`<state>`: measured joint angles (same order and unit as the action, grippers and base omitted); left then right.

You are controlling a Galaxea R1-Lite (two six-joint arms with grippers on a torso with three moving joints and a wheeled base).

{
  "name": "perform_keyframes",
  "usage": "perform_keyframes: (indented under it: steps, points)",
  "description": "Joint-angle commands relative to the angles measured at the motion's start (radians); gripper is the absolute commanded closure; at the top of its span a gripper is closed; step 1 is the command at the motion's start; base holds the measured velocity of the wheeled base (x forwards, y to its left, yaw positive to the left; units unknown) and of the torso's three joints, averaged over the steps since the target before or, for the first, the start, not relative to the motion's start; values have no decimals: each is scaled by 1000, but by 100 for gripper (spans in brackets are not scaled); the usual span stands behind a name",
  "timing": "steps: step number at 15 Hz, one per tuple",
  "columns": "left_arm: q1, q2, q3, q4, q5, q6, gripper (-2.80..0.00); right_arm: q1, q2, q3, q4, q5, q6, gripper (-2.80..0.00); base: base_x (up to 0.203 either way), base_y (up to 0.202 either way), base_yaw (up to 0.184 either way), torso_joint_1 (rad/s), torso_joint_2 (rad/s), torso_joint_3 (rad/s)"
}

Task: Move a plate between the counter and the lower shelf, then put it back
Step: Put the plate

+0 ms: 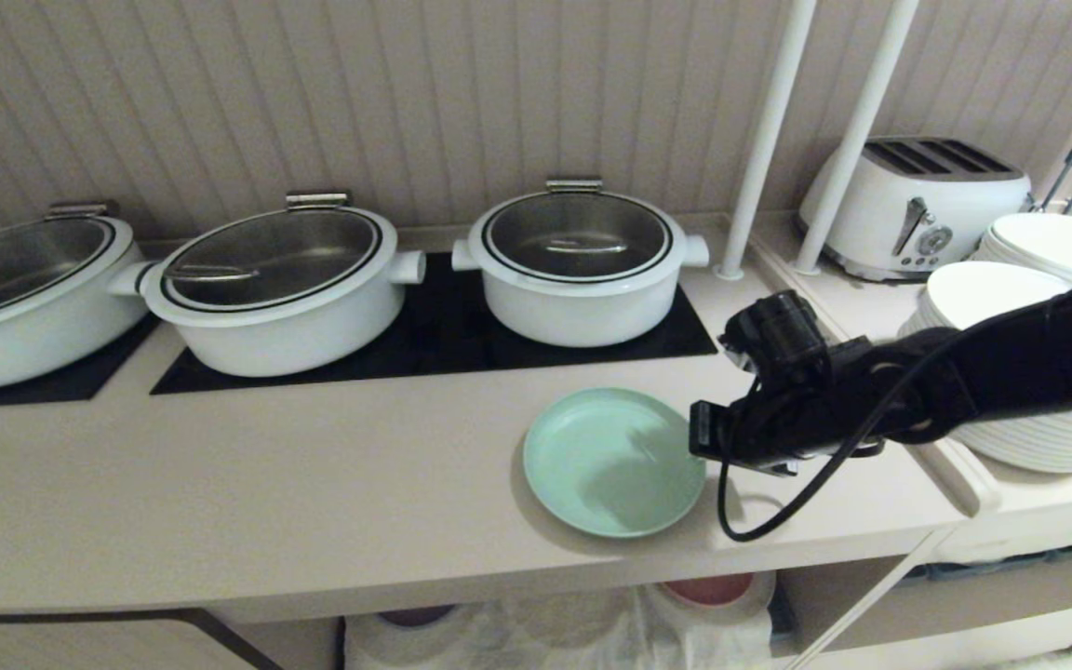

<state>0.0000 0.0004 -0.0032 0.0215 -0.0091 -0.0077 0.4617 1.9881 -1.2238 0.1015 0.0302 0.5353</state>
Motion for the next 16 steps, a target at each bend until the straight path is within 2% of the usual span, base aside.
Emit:
perform_keyframes:
  steps: [1,16]
  points:
    - [0,0,0,0,0,0,0,-4,7,-12,-1,0,3,0,0,0,0,0,0,0]
    - [0,0,0,0,0,0,0,-6,44,-55,-4,2,8,0,0,0,0,0,0,0]
